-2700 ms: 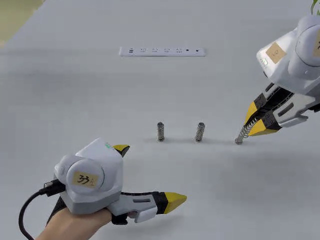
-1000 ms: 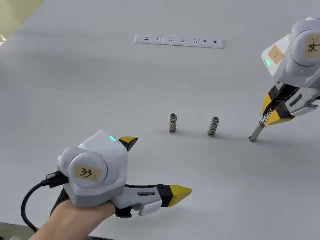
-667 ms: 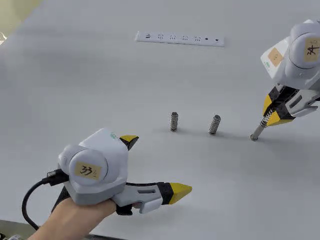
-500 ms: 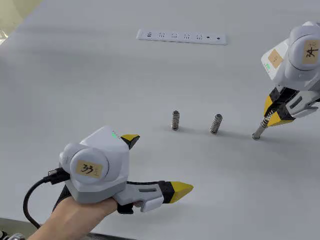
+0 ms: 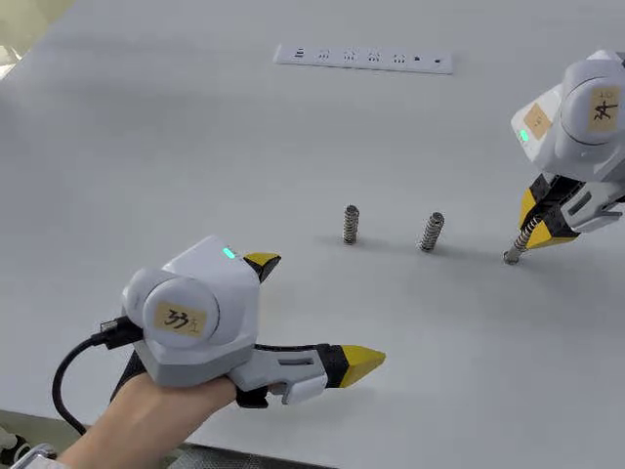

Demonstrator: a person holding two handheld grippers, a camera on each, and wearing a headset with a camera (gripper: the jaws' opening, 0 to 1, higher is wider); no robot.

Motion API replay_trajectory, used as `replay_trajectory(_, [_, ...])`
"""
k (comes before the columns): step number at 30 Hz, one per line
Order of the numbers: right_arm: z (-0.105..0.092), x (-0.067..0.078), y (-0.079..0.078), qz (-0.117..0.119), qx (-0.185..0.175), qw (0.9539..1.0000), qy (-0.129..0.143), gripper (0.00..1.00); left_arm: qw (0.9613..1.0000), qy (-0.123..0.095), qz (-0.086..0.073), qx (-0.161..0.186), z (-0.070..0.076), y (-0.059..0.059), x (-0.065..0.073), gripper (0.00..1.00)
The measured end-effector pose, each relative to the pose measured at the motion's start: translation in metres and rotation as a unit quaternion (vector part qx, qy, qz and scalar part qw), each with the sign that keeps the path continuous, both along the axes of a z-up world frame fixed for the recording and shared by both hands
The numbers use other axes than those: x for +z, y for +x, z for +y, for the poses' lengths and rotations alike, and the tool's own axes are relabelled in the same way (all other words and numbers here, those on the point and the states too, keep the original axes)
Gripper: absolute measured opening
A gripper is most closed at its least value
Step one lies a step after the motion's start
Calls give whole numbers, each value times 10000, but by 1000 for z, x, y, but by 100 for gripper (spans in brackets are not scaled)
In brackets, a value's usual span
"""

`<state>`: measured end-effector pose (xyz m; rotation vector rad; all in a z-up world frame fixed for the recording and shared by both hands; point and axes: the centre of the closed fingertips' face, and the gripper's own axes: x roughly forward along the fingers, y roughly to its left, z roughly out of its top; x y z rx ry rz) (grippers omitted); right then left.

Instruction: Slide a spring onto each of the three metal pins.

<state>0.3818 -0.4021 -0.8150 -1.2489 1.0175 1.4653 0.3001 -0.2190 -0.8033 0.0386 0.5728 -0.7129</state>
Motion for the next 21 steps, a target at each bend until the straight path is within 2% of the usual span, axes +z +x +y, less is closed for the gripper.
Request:
replay_trajectory(8, [0,-12,-1,66,-5,10000,-48,8,10000,5,32,13,1,0,-2,91])
replay_trajectory(14, [-3,-23,5,74,-2,9999,-113,8,10000,-5,55,15,1,1,-4,90])
replay_trajectory(21, [-1,-21,4,59,-28,9999,-103,8,10000,8,68,-8,1,1,-5,89])
